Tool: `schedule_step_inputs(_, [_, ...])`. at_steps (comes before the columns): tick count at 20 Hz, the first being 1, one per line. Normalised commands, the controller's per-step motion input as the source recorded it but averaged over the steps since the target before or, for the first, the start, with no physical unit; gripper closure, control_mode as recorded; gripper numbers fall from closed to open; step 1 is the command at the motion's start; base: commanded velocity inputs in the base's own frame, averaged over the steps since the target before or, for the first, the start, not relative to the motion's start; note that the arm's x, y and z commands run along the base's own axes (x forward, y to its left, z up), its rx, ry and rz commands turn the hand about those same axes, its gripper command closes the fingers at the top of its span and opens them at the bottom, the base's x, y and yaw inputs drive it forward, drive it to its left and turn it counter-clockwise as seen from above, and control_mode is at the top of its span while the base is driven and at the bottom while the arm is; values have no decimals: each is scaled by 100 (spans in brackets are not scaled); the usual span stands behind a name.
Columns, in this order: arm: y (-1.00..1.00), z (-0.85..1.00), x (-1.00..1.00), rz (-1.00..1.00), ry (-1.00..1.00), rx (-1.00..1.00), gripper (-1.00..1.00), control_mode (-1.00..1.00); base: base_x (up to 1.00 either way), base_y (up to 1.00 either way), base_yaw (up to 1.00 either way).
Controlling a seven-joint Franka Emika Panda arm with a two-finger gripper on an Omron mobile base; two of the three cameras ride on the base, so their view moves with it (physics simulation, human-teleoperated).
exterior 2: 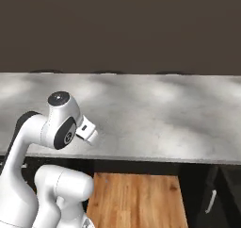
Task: Organize the utensils by type. Pick up the wooden spoons from the counter and place them in the open cabinet. Then pick up the metallic utensils from the counter and place them in the open drawer.
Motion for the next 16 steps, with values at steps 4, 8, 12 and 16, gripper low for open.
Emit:
schedule_step_inputs(4, [0,0,0,0,0,0,-100,100,-3,0,100])
schedule_step_inputs(8, [0,0,0,0,0,0,-100,100,-2,2,100])
schedule_step_inputs(12, [0,0,0,0,0,0,-100,100,7,24,99])
schedule_step_inputs(16, [0,0,0,0,0,0,-100,100,34,61,66])
